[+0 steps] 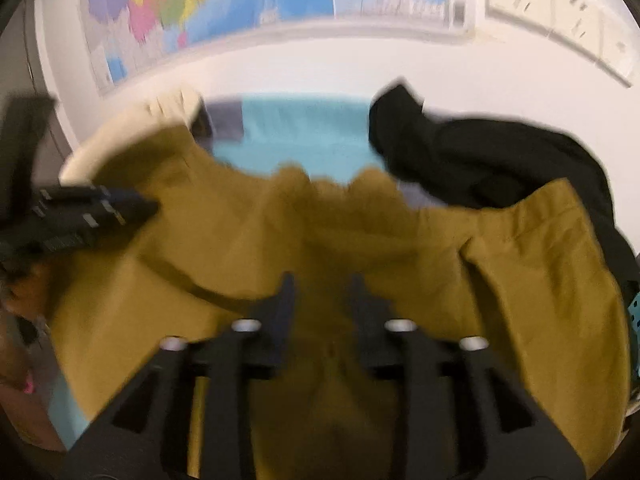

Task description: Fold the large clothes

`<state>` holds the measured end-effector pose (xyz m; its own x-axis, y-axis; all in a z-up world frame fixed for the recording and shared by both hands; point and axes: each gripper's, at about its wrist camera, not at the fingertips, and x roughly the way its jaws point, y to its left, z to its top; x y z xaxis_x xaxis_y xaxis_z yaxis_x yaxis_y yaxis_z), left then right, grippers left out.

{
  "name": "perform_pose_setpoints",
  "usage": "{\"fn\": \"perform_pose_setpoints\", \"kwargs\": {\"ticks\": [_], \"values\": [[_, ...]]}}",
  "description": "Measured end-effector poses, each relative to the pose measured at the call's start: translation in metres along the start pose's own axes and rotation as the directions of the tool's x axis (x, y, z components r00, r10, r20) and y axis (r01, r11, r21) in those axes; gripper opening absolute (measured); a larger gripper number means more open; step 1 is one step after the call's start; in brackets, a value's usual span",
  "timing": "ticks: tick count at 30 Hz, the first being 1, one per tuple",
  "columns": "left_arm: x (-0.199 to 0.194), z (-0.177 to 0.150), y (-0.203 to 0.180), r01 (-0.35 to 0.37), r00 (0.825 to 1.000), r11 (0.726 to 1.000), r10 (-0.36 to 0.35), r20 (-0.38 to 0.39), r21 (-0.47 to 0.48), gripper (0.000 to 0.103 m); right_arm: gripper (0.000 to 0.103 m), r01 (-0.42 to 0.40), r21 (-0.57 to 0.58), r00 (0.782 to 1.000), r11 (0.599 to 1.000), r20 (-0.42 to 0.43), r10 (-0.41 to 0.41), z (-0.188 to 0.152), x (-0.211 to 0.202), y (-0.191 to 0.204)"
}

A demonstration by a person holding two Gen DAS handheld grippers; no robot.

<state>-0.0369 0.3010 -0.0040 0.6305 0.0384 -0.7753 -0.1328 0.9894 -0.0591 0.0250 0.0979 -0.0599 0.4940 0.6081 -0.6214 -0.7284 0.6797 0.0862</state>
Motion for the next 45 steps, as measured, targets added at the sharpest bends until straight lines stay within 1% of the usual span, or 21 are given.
{"fn": "perform_pose_setpoints", "kwargs": {"ticks": [1, 3, 6, 8, 10, 12, 15, 16, 19, 24, 28, 31, 32, 34, 36, 40, 41, 42, 43, 44, 45], "values": [[-0.001, -0.001, 0.0, -0.005, 1.0, 1.0, 0.005, 0.002, -0.003, 0.024, 0.037, -0.021, -0.01, 1.0, 1.0, 0.017, 0.022, 0.002, -0.006, 0.004], [-0.004, -0.002, 0.0, 0.001, 1.0, 1.0, -0.001, 0.014, -0.002, 0.027, 0.037, -0.083, -0.032, 0.996, 0.996, 0.035, 0.084, 0.005, -0.015, 0.015], [-0.005, -0.005, 0.0, 0.008, 1.0, 1.0, -0.008, 0.017, -0.006, 0.033, 0.035, -0.173, -0.081, 0.985, 0.982, -0.002, 0.173, 0.005, -0.006, 0.037], [-0.002, -0.007, 0.0, -0.006, 1.0, 1.0, 0.006, 0.009, -0.002, 0.039, 0.035, -0.171, -0.096, 0.985, 0.981, -0.051, 0.167, 0.003, 0.013, 0.043], [0.001, -0.011, 0.003, -0.019, 1.0, 1.0, 0.019, 0.012, 0.005, 0.039, 0.038, -0.168, -0.063, 0.982, 0.984, -0.092, 0.162, 0.0, 0.037, 0.036], [0.003, -0.014, 0.009, 0.005, 1.0, 1.0, -0.005, 0.013, -0.005, 0.04, 0.043, -0.165, -0.019, 0.981, 0.986, -0.105, 0.162, -0.002, 0.048, 0.027], [-0.008, -0.018, 0.016, 0.039, 0.999, 0.999, -0.038, 0.03, -0.024, 0.044, 0.046, -0.175, 0.006, 0.983, 0.985, -0.063, 0.175, -0.002, 0.031, 0.023], [-0.018, -0.021, 0.019, 0.061, 0.997, 0.998, -0.06, 0.052, -0.02, 0.051, 0.045, -0.183, 0.004, 0.982, 0.983, -0.039, 0.183, -0.003, 0.019, 0.021], [-0.047, -0.036, 0.026, 0.09, 0.989, 0.996, -0.09, 0.116, 0.004, 0.053, 0.051, -0.232, 0.03, 0.972, 0.972, 0.047, 0.23, -0.009, -0.025, 0.005], [-0.074, -0.068, 0.048, 0.07, 0.988, 0.997, -0.067, 0.137, -0.017, 0.055, 0.06, -0.211, 0.095, 0.971, 0.973, 0.131, 0.198, -0.03, -0.08, -0.027], [-0.087, -0.096, 0.073, 0.076, 0.989, 0.994, -0.065, 0.132, -0.078, 0.055, 0.063, -0.111, 0.197, 0.985, 0.974, 0.15, 0.082, -0.07, -0.116, -0.058], [-0.094, -0.113, 0.082, 0.074, 0.989, 0.993, -0.061, 0.137, -0.093, 0.056, 0.065, -0.043, 0.262, 0.988, 0.964, 0.157, 0.001, -0.095, -0.134, -0.076], [-0.094, -0.117, 0.083, 0.065, 0.99, 0.994, -0.053, 0.131, -0.092, 0.065, 0.066, -0.028, 0.276, 0.986, 0.961, 0.163, -0.019, -0.102, -0.14, -0.08], [-0.095, -0.126, 0.081, 0.05, 0.992, 0.996, -0.04, 0.121, -0.075, 0.07, 0.066, -0.008, 0.32, 0.984, 0.947, 0.171, -0.05, -0.119, -0.149, -0.091], [-0.095, -0.135, 0.08, 0.079, 0.992, 0.995, -0.071, 0.102, -0.069, 0.07, 0.067, 0.002, 0.368, 0.983, 0.93, 0.171, -0.069, -0.134, -0.153, -0.103], [-0.085, -0.145, 0.078, 0.098, 0.994, 0.992, -0.094, 0.058, -0.076, 0.069, 0.07, 0.028, 0.447, 0.989, 0.894, 0.115, -0.088, -0.16, -0.141, -0.122], [-0.082, -0.148, 0.077, 0.127, 0.991, 0.988, -0.123, 0.049, -0.083, 0.059, 0.07, 0.011, 0.465, 0.992, 0.885, 0.105, -0.068, -0.165, -0.137, -0.126], [-0.08, -0.15, 0.077, 0.147, 0.989, 0.985, -0.144, 0.046, -0.087, 0.051, 0.066, -0.009, 0.47, 0.993, 0.882, 0.106, -0.046, -0.17, -0.135, -0.127], [-0.078, -0.152, 0.077, 0.171, 0.985, 0.981, -0.167, 0.042, -0.089, 0.039, 0.06, -0.022, 0.476, 0.994, 0.879, 0.105, -0.032, -0.173, -0.131, -0.129], [-0.077, -0.152, 0.077, 0.175, 0.984, 0.98, -0.171, 0.048, -0.098, 0.035, 0.043, -0.048, 0.471, 0.994, 0.881, 0.108, -0.003, -0.173, -0.128, -0.13], [-0.077, -0.151, 0.079, 0.19, 0.981, 0.976, -0.186, 0.05, -0.11, 0.031, 0.035, -0.063, 0.463, 0.992, 0.884, 0.124, 0.006, -0.172, -0.13, -0.129]]}}
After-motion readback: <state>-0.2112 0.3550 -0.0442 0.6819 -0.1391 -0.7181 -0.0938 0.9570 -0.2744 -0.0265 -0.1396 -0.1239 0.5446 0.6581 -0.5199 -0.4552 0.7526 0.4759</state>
